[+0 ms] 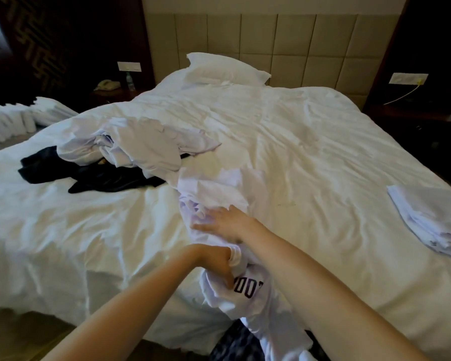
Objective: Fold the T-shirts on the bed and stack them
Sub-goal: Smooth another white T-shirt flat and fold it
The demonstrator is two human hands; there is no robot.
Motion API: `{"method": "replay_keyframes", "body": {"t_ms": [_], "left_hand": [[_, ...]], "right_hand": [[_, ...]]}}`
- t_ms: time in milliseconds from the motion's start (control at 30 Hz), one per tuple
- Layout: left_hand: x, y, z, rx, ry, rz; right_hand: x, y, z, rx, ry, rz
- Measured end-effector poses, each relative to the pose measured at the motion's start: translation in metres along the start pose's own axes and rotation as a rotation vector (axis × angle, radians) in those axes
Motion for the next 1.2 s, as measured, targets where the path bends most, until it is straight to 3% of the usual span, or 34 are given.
{"method": "replay_keyframes", "body": {"t_ms": [33, 67, 100, 200, 333, 400, 533, 667, 767, 833, 900, 1100, 1200], "left_hand": [[0.009, -0.008, -0.003, -0.002, -0.241, -0.038], [0.010, -0.018, -0.009, 0.060, -0.381, -0.142], [0.011, -0.026, -0.009, 0.028, -0.424, -0.102], [0.017, -0.038, -0.012, 0.071, -0.326, -0.157], [0.041, -0.058, -0.006, 0.079, -0.190, -0.294], [0.050, -0.050, 0.000, -0.007, -0.104, -0.235], [0.065, -0.024, 0.022, -0.069, 0.093, -0.142], [0.073, -0.004, 0.037, -0.073, 0.223, -0.272], [0.066, 0.003, 0.037, -0.086, 0.152, -0.333], [0.061, -0.001, 0.034, -0.068, 0.101, -0.336], [0.056, -0.011, 0.032, -0.014, 0.067, -0.319], [0.055, -0.031, 0.030, 0.101, 0.090, -0.384], [0.059, -0.024, 0.035, 0.113, 0.189, -0.416]], "right_hand": [[-0.010, -0.003, 0.001, -0.010, -0.055, -0.029], [-0.018, -0.004, -0.001, -0.039, -0.111, -0.034], [-0.021, -0.004, -0.004, -0.086, -0.146, -0.006], [-0.021, 0.008, -0.012, -0.251, -0.165, 0.003], [-0.038, 0.030, -0.029, -0.438, -0.375, -0.142], [-0.044, 0.038, -0.044, -0.540, -0.473, -0.079], [-0.034, 0.045, -0.083, -0.682, -0.564, 0.276], [-0.015, 0.054, -0.088, -0.647, -0.307, 0.497], [-0.014, 0.044, -0.070, -0.487, -0.119, 0.649], [-0.026, 0.041, -0.066, -0.481, -0.052, 0.680], [-0.044, 0.043, -0.069, -0.570, -0.101, 0.635], [-0.050, 0.058, -0.091, -0.678, -0.432, 0.075], [-0.048, 0.063, -0.118, -0.755, -0.674, 0.082]]}}
Point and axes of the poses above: each hand's wrist, its own z-axis towards the middle knuckle, its own x-axis out of the back of the hand, y = z × x, the point moved 5 cm from there along z, towards the middle knuckle, and after that the axes turned 5 degrees about y, right-handed, at the moved point
